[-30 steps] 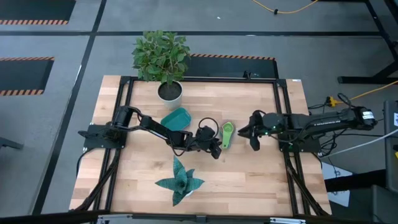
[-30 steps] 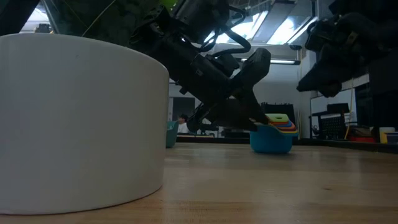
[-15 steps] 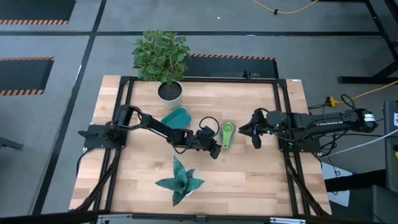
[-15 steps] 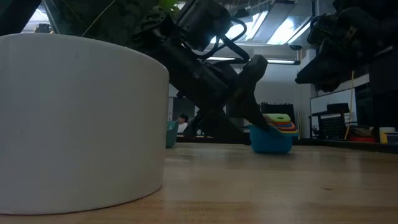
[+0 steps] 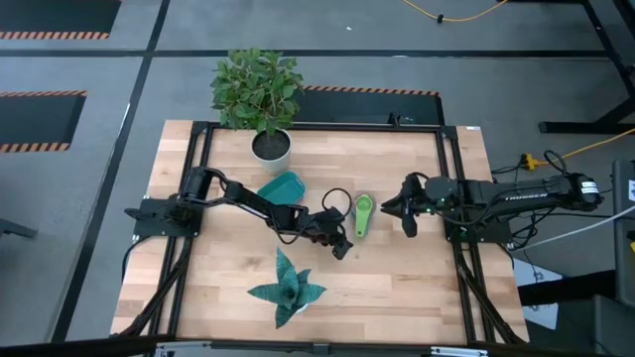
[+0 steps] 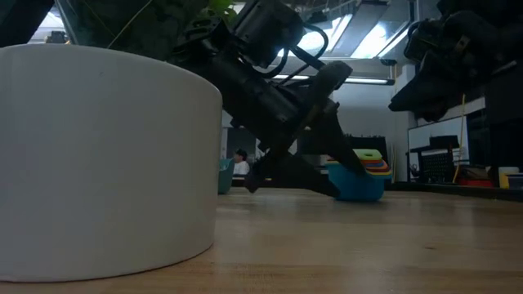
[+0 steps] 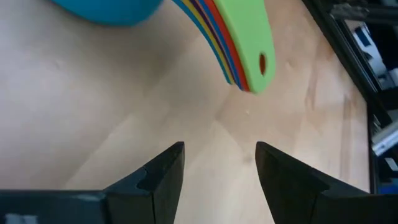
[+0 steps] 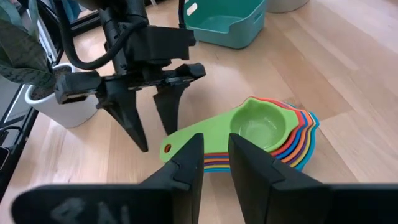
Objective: Nest measuring cups in basket
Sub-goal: Put the stacked measuring cups into the green bin
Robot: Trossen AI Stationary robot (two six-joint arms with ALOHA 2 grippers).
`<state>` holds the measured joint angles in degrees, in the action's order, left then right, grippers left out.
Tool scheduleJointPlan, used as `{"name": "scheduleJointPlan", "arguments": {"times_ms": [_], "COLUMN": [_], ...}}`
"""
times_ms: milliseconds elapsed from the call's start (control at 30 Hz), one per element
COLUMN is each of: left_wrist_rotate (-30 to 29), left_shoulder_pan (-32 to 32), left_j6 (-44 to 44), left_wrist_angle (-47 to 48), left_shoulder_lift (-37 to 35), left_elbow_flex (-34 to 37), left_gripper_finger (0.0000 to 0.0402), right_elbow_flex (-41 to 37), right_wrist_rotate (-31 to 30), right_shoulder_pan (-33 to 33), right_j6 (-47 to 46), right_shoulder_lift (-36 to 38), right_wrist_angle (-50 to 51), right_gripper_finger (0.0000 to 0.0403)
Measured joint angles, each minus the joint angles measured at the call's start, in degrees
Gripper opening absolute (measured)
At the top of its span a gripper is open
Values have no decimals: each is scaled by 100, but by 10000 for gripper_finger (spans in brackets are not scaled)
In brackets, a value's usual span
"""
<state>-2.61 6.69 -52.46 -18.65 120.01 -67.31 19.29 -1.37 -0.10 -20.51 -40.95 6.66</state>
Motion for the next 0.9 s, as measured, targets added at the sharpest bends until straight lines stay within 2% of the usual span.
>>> {"name": "scheduleJointPlan", "arguments": {"times_ms": [300,467,700,900], "left_wrist_rotate": [644,796,145,102], "left_shoulder_pan": [-1,1,12,9], "left_j6": [-14,5,3,5], "left_wrist_angle": [-73,-157,-239,-290], "left_shoulder_lift": [-118,-233,-223,-223], "left_elbow_flex": [-7,-13,-4,-4], "left_gripper_finger": [191,190,190,193], "right_elbow_flex": [0,0,0,0], "right_wrist_rotate": [0,-2,-2,0], "right_shoulder_pan": [0,0,0,0], "right_j6": [0,0,0,0], "right_shoulder_lift": [0,0,0,0], "right_wrist_angle": [119,105,91,91], "right_gripper_finger": [80,80,80,80]}}
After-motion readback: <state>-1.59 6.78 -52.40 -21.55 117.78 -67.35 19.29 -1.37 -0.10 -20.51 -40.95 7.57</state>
